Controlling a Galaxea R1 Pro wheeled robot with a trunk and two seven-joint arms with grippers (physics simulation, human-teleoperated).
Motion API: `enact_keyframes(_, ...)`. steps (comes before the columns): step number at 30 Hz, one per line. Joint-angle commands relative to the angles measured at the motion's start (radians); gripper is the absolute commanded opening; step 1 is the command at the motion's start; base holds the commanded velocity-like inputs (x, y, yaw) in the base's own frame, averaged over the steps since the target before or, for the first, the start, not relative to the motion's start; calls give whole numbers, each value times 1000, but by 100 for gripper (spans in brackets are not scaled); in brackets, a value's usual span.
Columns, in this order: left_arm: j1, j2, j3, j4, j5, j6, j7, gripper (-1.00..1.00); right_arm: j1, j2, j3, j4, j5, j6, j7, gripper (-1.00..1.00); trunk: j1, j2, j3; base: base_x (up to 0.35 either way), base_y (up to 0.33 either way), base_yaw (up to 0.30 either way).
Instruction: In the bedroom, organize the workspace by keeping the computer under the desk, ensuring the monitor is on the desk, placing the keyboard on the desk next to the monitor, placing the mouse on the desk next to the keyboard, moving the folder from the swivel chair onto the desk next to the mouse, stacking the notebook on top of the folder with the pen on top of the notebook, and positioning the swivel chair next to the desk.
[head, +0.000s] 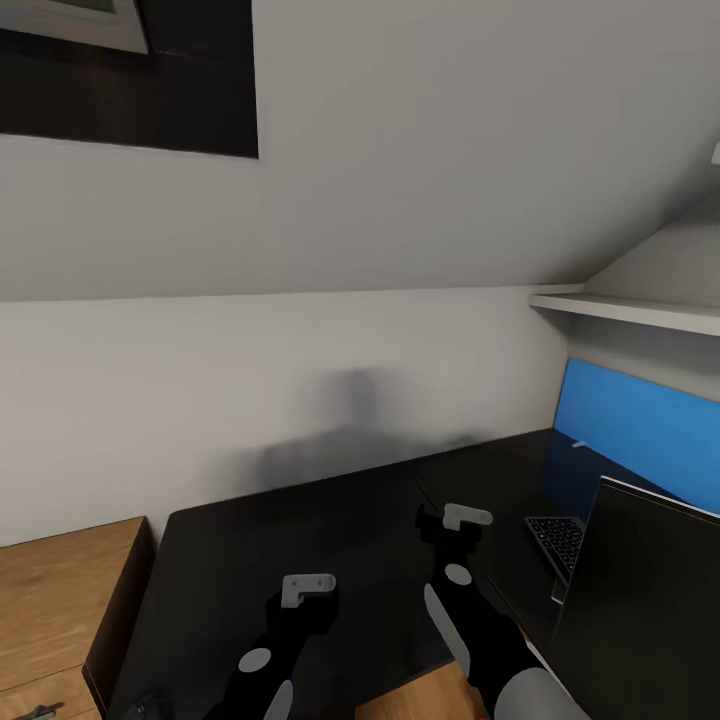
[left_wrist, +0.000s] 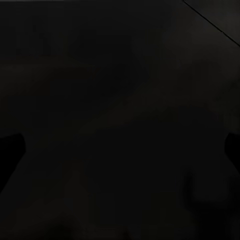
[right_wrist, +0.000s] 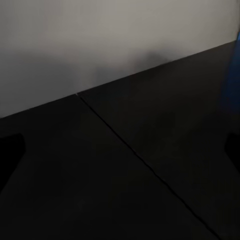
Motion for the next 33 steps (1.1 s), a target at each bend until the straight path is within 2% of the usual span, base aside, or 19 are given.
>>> enact_keyframes(1, -1, 1, -2, -2, 9, 3, 8, 100, -1, -1, 4, 1, -11, -7, -5, 100, 0, -1, -1, 0, 0, 0)
enact_keyframes(18, -1, 1, -2, -2, 10, 4, 9, 100, -2, -4, -2, 21, -10, 9, -10, 100, 0, -1, -1, 0, 0, 0)
enact_keyframes(19, -1, 1, -2, -1, 11, 4, 9, 100, -12, -7, -7, 20, -11, 92, -12, 100, 0, -1, -1, 0, 0, 0)
enact_keyframes(21, -1, 1, -2, 0, 12, 4, 8, 100, -49, -15, -20, 1, -10, 191, -13, 100, 0, -1, -1, 0, 0, 0)
enact_keyframes(22, -1, 1, -2, 0, 12, 4, 8, 100, -63, -18, -26, -5, -10, 216, -13, 100, 0, -1, -1, 0, 0, 0)
enact_keyframes(24, -1, 1, -2, 1, 12, 4, 8, 100, -176, -28, -110, -20, -10, 368, -12, 100, 0, -1, -1, 0, 0, 0)
enact_keyframes(26, -1, 1, -2, 1, 12, 4, 8, 100, -218, -34, -154, -19, -11, 415, -10, 100, 0, -1, -1, 0, 0, 0)
enact_keyframes(28, -1, -1, -2, 1, 11, 4, 8, 100, -294, -52, -300, 45, -12, 499, -9, 100, 0, -1, -1, 0, 0, 0)
enact_keyframes(31, -1, -1, -3, 1, 11, 4, 8, 100, -307, -58, -339, 123, -12, 510, -10, 100, 0, -1, -1, 0, 0, 0)
enact_keyframes(33, -1, -2, -4, 1, 11, 4, 8, 100, -311, -61, -352, 168, -13, 500, -12, 100, 0, -1, -1, 0, 0, 0)
